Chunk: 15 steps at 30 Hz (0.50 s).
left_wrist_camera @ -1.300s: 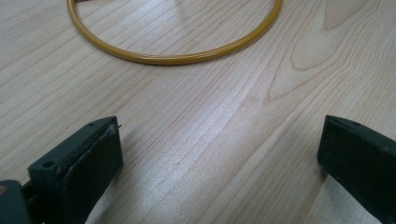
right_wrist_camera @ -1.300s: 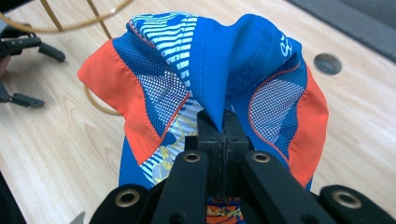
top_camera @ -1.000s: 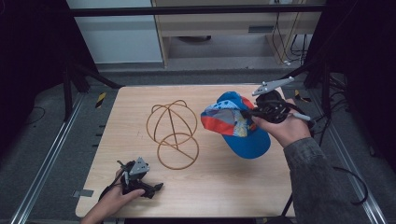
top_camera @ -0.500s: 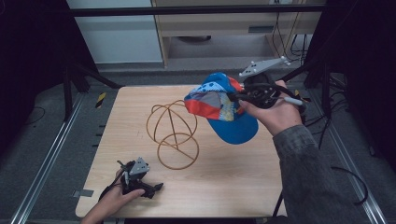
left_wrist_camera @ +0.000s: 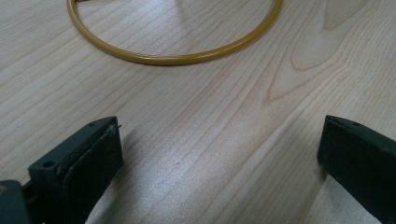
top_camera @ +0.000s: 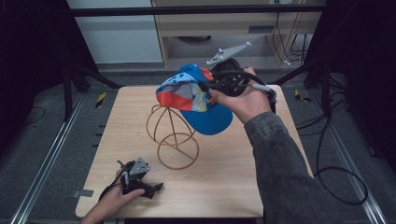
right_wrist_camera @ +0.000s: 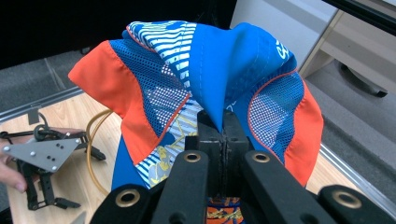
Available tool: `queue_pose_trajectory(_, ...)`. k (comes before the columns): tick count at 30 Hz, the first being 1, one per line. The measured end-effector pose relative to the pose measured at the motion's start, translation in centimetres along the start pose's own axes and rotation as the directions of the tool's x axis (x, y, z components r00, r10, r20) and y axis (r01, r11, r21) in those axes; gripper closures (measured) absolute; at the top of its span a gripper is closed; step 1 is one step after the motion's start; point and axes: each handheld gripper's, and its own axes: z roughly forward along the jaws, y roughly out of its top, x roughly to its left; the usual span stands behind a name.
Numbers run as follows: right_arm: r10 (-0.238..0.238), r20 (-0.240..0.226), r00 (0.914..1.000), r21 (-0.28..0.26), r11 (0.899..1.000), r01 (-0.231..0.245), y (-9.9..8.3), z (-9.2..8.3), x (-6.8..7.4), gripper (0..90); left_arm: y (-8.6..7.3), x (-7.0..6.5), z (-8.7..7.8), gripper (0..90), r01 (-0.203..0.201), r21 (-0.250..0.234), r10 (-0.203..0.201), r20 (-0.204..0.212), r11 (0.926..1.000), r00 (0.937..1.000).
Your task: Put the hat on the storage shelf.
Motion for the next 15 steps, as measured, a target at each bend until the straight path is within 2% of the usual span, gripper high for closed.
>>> queue_pose_trajectory(8, -0.033, -0.018, 0.9993, 0.021, 0.999, 0.034, 2.0, 2.3, 0.9, 89.9, 0.0, 0.0, 0.0, 0.0, -0.001, 0.000, 0.001, -0.001, 1.0000, 1.0000)
queue_pose_trajectory(15, -0.047, -0.033, 0.9984, 0.032, 0.998, 0.048, 2.3, 3.6, 1.6, 89.9, 0.0, 0.0, 0.0, 0.0, 0.000, -0.001, 0.000, -0.001, 1.0000, 1.0000)
